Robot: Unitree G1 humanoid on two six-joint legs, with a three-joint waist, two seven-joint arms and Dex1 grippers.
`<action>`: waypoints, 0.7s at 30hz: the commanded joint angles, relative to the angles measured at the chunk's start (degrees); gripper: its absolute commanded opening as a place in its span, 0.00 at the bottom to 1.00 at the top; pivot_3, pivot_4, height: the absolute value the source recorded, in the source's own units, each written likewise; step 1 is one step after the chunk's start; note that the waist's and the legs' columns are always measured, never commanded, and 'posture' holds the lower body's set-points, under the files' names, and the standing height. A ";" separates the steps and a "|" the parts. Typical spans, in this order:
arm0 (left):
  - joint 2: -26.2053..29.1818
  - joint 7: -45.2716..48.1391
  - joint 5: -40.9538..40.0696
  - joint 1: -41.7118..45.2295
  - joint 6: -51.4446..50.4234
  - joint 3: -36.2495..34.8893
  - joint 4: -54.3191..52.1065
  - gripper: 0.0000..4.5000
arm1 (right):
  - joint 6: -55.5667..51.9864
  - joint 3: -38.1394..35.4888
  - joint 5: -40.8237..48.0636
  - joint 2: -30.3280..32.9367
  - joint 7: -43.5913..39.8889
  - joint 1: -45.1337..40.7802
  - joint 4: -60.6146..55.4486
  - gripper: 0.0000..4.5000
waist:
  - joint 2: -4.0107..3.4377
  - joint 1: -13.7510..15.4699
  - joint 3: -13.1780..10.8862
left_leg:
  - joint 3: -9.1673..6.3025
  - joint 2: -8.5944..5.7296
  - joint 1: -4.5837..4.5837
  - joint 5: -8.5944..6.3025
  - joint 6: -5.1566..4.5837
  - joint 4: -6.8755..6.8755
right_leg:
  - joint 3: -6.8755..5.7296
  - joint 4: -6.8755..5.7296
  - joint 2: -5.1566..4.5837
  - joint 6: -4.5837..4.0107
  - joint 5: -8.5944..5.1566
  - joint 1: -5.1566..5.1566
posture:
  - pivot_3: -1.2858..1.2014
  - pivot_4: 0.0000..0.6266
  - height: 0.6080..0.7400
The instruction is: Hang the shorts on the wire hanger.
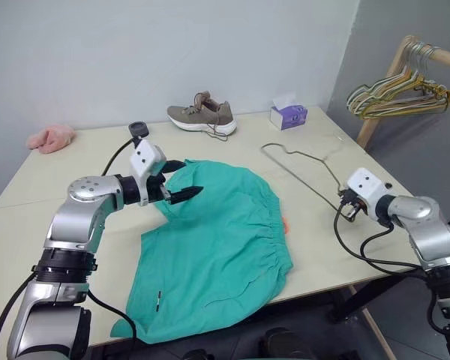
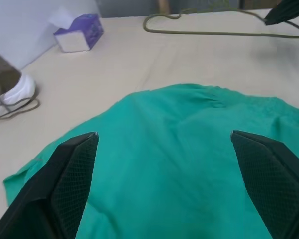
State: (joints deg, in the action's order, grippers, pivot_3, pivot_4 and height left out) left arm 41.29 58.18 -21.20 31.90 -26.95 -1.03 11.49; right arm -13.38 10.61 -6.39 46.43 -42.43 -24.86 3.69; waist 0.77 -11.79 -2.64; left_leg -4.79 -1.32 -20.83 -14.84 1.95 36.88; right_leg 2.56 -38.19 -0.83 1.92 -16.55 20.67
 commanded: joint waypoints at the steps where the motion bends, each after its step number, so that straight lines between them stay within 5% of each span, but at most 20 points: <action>1: 2.57 4.56 -3.94 2.45 -7.32 -1.80 0.80 1.00 | 14.69 4.47 -6.77 1.96 -1.76 -4.31 -3.24 0.01 | 0.00 -0.45 -0.01 | 0.00 0.00 -0.02 0.00 0.00 0.00 | 0.00 0.00 0.00 0.00 0.00 0.01 | 0.42 0.00 1.00; 9: 8.30 16.84 -7.90 -2.15 -16.42 3.22 -7.33 1.00 | 32.90 8.66 -13.92 0.46 -1.00 -11.25 -0.45 0.01 | -0.01 -0.88 -0.05 | -0.01 -0.05 -0.03 0.00 0.00 0.00 | 0.03 0.01 -0.10 -0.02 -0.01 0.02 | 0.42 0.00 1.00; 21: 8.99 20.61 -8.10 -6.45 -17.29 6.81 -15.01 1.00 | 37.20 7.52 -13.02 -2.87 -2.60 -13.30 -1.50 0.01 | -0.01 -0.88 -0.07 | -0.04 -0.06 0.02 0.00 0.00 0.08 | 0.04 -0.29 -0.11 -0.12 -0.06 0.05 | 0.42 0.00 1.00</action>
State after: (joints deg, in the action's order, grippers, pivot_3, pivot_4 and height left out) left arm 49.38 78.25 -29.15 25.00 -45.54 6.17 -1.81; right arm 23.33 20.09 -20.79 43.79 -44.99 -36.69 3.98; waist 0.76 -12.67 -2.71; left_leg -4.82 -1.39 -20.81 -14.84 1.96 36.97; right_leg 2.62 -38.56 -0.95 1.78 -16.62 20.76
